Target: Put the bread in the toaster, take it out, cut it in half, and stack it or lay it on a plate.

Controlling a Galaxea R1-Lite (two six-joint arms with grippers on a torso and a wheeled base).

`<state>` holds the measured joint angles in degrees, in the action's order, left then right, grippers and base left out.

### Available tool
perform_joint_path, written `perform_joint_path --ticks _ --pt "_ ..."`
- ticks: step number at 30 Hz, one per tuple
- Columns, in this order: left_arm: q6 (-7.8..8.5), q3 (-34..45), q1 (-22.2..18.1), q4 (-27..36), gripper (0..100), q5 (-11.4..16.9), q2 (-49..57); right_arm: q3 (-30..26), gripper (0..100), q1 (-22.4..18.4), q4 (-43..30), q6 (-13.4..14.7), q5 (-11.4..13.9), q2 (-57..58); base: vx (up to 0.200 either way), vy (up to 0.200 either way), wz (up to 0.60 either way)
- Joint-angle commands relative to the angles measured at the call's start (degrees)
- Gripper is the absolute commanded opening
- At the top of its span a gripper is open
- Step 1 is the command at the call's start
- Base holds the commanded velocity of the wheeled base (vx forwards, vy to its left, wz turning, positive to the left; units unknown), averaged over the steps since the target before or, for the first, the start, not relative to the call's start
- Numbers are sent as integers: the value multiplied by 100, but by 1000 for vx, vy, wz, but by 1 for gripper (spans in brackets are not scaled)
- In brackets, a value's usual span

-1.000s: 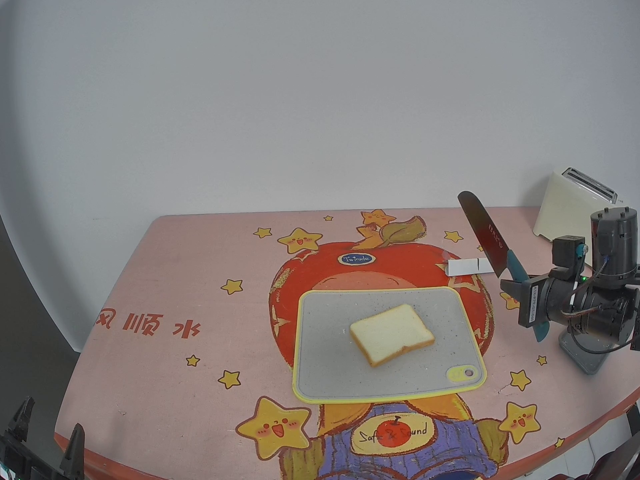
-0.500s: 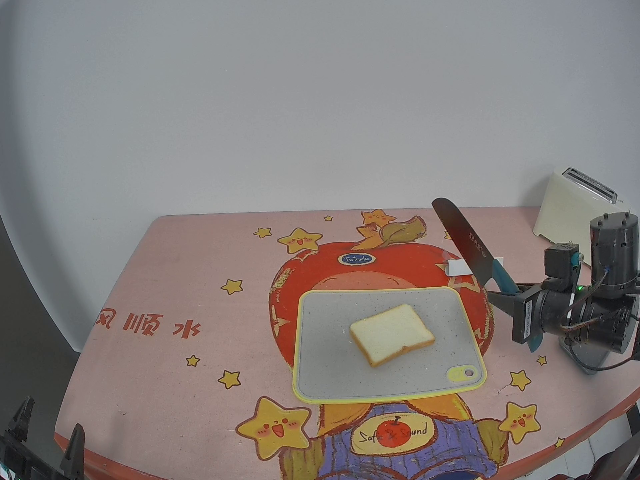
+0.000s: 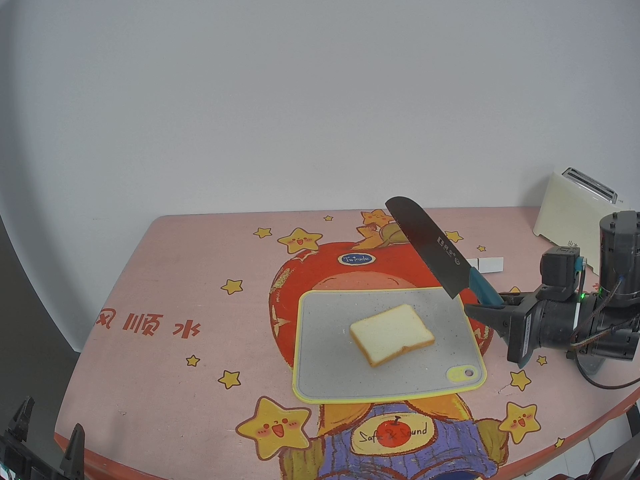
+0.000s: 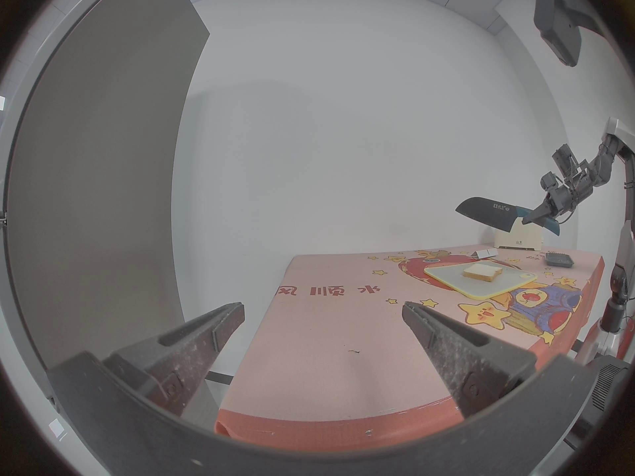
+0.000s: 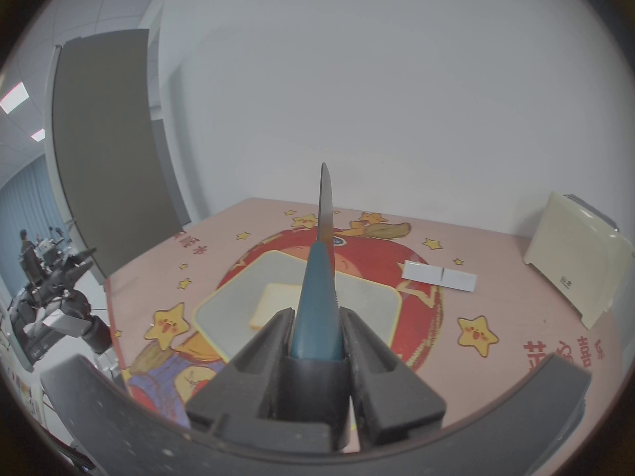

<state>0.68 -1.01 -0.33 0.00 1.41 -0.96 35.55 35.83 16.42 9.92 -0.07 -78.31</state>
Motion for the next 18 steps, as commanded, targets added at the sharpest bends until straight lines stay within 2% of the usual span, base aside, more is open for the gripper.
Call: perform_joint_path --ticks 1,8,10,12,14,15,18 --pt "2 101 -2 0 100 -1 70 -22 0 -14 -16 159 183 185 0 0 0" --pt "2 101 -2 0 100 -1 70 -74 0 12 -104 185 227 413 0 0 0" --pt "2 101 7 0 100 -1 70 -48 0 47 -464 185 262 510 0 0 0" --pt "2 101 7 0 100 -1 70 101 0 117 -992 238 403 571 0 0 0" --pt "2 101 -2 0 100 -1 70 110 0 117 -1036 247 412 580 0 0 0" --pt "11 92 -2 0 100 8 70 321 0 135 -1581 616 649 738 0 0 0" --pt "11 101 -2 0 100 8 70 348 0 135 -1642 642 719 782 0 0 0"
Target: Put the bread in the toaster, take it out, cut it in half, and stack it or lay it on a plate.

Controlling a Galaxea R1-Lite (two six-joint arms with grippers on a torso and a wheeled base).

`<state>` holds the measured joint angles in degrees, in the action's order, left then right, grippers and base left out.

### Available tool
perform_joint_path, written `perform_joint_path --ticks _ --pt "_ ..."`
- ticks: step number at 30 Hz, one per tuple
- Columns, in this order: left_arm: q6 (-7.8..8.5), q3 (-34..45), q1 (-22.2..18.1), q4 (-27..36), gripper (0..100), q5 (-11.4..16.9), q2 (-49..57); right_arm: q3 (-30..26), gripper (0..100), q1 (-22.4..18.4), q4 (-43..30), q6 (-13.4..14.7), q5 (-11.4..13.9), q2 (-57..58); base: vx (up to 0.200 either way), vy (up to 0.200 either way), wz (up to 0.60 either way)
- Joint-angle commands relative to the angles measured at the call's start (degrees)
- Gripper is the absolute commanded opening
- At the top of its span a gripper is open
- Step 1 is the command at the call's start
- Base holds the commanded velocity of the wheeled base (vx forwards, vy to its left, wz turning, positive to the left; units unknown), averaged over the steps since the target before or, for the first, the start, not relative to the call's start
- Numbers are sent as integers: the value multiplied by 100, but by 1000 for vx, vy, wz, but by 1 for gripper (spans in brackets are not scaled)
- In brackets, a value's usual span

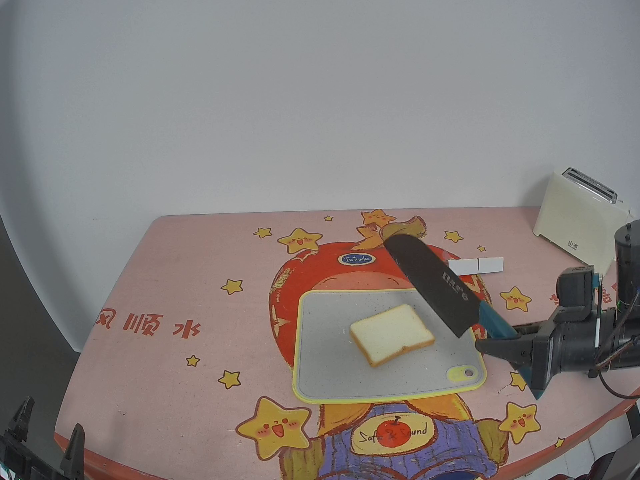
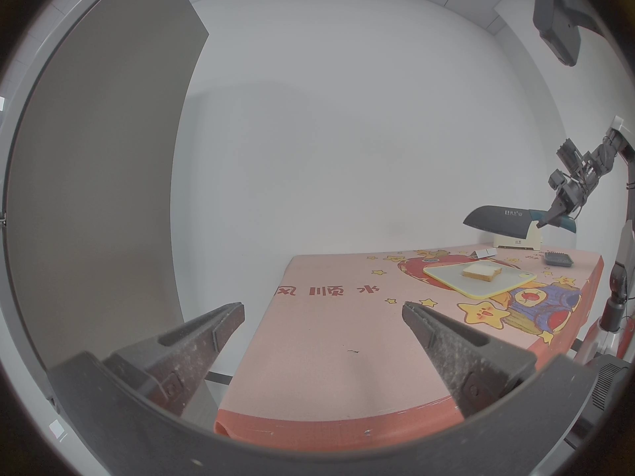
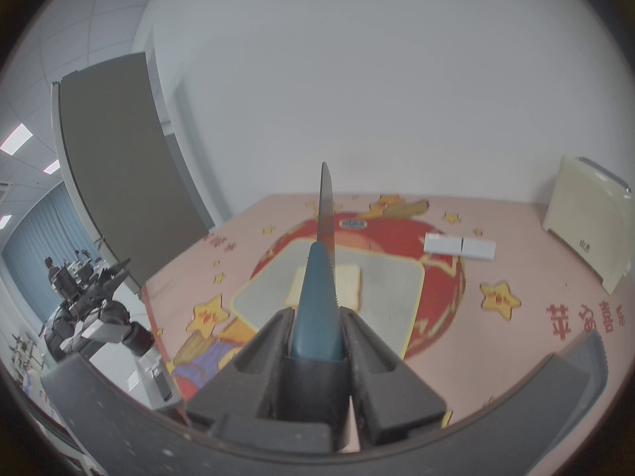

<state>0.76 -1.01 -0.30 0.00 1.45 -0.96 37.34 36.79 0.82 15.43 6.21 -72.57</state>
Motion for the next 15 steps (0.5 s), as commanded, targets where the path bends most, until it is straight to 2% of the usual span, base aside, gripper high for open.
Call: perform_joint_path --ticks 1,6,10,15 --pt "4 101 13 0 100 4 79 168 0 56 -99 56 65 164 0 0 0" --pt "12 101 13 -9 100 4 79 379 0 267 -134 -111 65 -38 0 0 0" --pt "4 101 4 -18 100 4 79 388 0 276 -266 -190 65 -214 0 0 0" --pt "12 101 13 -26 100 -4 88 652 0 250 -389 -120 56 -275 0 0 0"
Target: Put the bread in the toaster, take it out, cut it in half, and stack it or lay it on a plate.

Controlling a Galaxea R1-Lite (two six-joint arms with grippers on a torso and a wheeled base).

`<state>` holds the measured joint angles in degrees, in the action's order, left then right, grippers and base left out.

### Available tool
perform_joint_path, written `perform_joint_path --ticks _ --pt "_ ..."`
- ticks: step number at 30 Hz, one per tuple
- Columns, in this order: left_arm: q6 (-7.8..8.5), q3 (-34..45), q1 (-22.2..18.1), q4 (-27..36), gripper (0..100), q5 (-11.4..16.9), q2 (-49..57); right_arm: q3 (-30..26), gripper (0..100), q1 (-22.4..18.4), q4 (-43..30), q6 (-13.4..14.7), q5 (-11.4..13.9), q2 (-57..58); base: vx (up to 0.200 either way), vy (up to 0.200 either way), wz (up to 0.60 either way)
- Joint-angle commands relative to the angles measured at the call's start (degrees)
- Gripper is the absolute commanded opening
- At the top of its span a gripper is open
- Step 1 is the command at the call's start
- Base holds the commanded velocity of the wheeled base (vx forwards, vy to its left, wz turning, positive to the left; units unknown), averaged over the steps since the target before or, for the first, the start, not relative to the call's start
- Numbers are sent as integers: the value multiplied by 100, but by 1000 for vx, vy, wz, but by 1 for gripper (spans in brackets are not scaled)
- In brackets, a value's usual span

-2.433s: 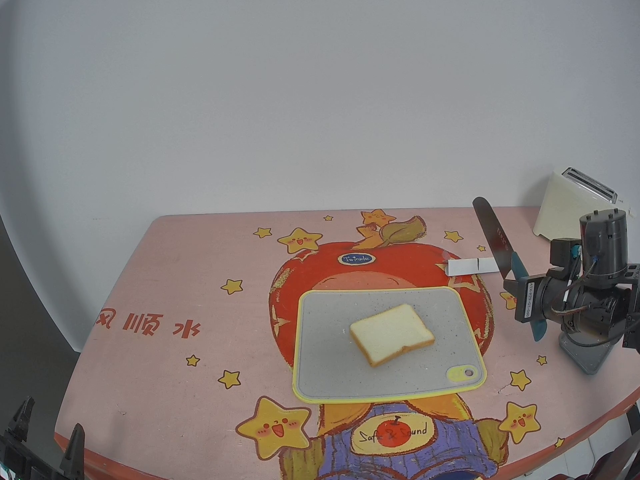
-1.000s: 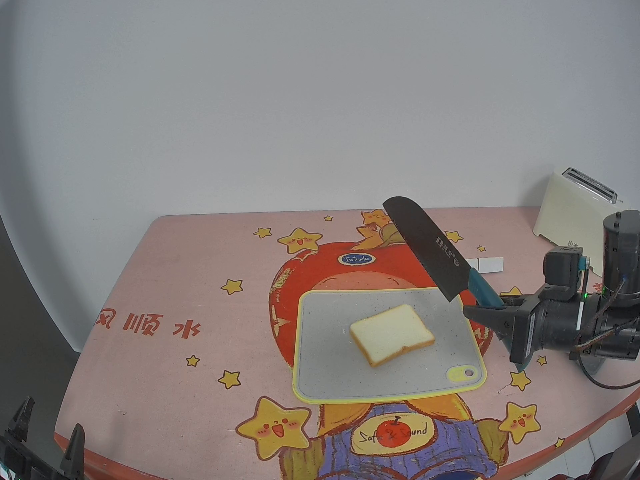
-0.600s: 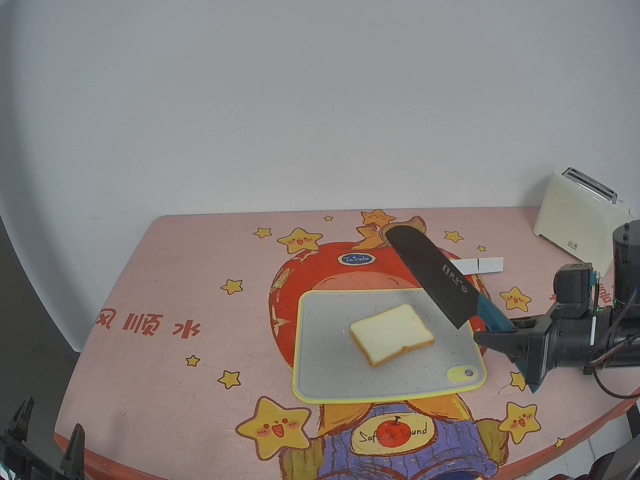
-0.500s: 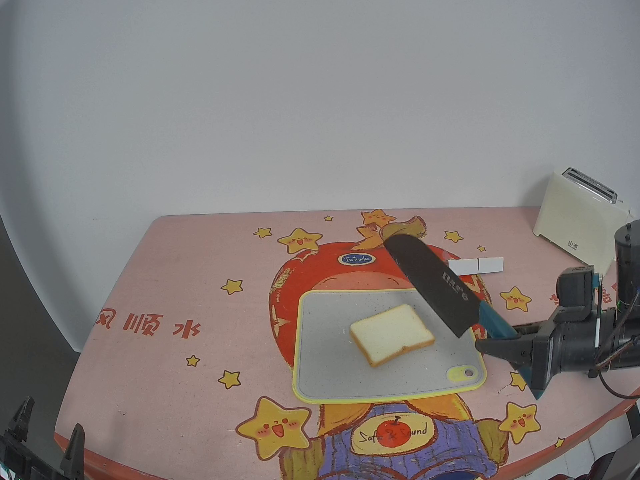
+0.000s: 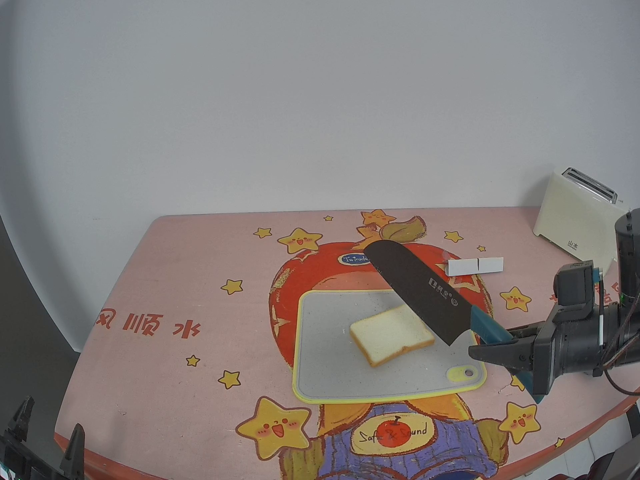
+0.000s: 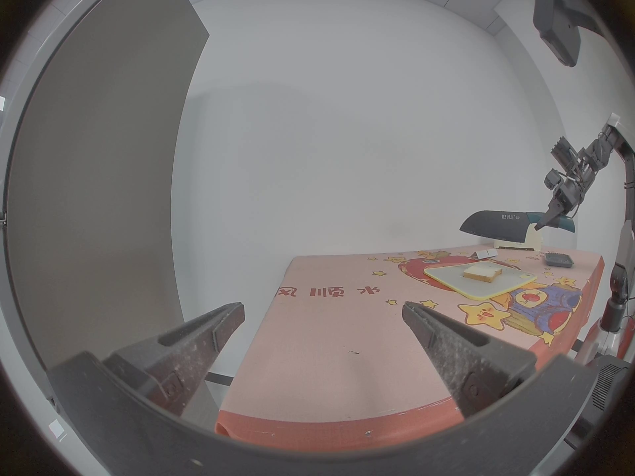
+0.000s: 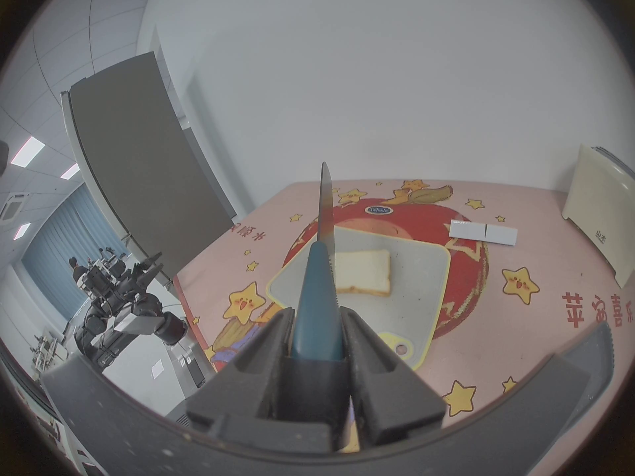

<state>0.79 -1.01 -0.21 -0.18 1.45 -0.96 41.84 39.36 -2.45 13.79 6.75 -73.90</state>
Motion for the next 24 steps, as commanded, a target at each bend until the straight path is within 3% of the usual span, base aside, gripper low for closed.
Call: perform_joint_path --ticks 1,6,12,17,24 --pt "0 101 -6 -8 100 -4 88 237 0 -8 -124 45 -7 -151 0 0 0" --pt "0 101 -6 -17 100 4 88 527 0 107 -766 45 -69 -292 0 0 0" --pt "0 101 -6 -17 100 -4 79 413 0 107 -757 19 -157 -406 0 0 0" --pt "-53 101 -6 -17 100 -22 88 351 0 212 -713 1 -482 -626 0 0 0" --pt "-70 101 -6 -17 100 -48 88 299 0 300 -695 10 -719 -837 0 0 0"
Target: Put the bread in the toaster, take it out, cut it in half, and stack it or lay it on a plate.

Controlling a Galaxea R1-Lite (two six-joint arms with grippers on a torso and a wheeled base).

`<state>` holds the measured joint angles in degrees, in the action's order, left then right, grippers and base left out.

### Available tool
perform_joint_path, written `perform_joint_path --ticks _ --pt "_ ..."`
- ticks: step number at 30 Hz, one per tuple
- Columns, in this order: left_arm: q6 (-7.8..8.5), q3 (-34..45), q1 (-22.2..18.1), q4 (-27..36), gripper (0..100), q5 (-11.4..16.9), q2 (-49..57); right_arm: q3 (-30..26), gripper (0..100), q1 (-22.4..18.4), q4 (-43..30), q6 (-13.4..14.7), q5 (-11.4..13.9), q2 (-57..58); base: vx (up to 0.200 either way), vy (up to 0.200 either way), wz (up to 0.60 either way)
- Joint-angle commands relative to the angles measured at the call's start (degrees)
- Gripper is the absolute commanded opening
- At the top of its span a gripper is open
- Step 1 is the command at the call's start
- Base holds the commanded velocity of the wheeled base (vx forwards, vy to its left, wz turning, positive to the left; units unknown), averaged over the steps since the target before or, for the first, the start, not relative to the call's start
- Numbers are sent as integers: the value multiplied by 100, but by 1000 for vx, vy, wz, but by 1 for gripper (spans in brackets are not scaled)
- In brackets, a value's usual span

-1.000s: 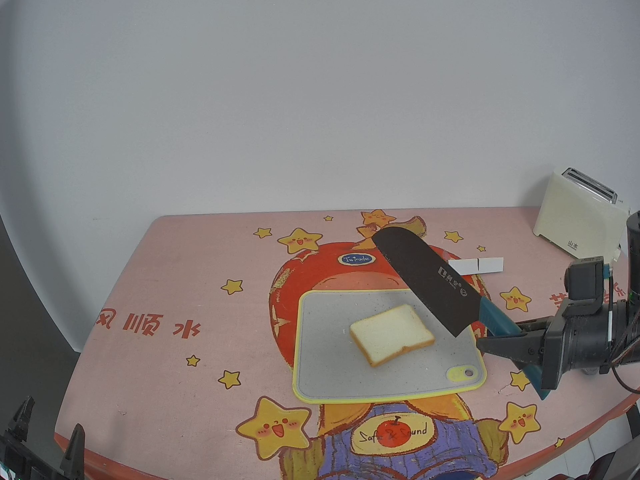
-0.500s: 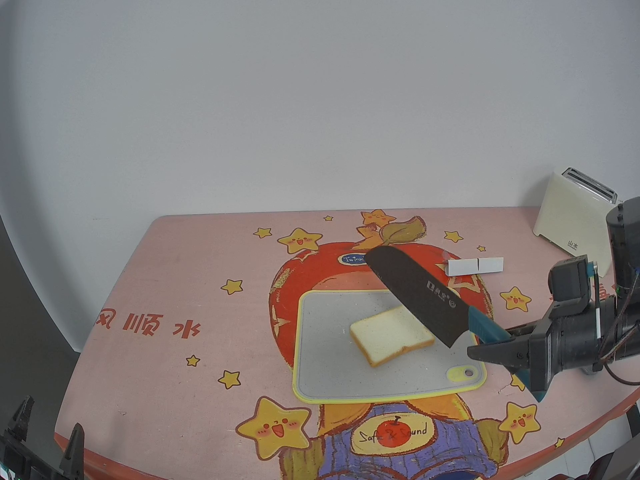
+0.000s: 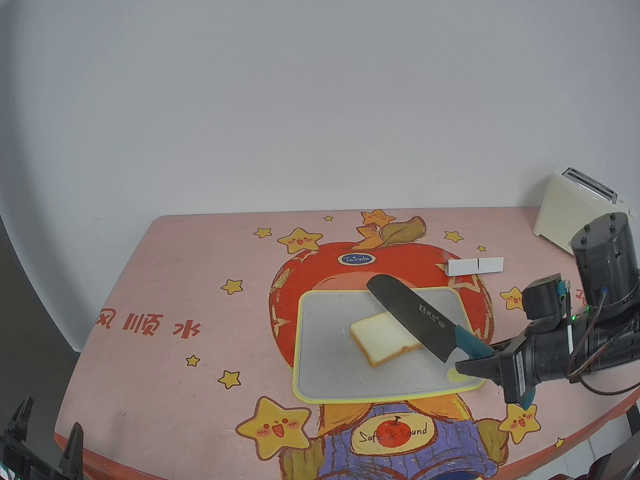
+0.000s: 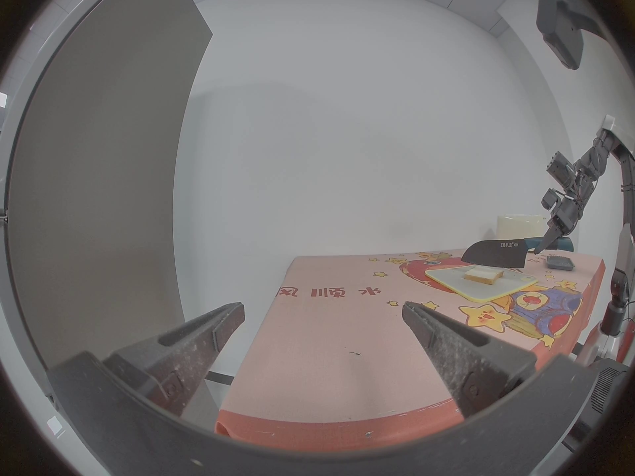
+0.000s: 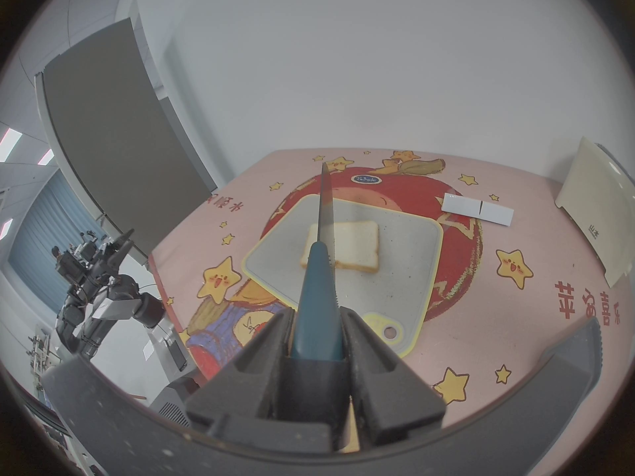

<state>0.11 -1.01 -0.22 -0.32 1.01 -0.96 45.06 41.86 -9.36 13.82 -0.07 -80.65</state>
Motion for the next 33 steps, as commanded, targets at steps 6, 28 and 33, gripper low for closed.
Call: perform_joint_path --ticks 6,28,33 --pt "24 101 4 -30 100 31 96 -14 0 68 -4 6 -37 -100 0 0 0" --pt "393 -3766 2377 -4503 100 1050 -7084 -304 0 270 5 50 -37 -91 0 0 0" --pt "604 -3775 2413 -4117 100 1534 -7568 -322 0 252 13 50 -45 23 0 0 0"
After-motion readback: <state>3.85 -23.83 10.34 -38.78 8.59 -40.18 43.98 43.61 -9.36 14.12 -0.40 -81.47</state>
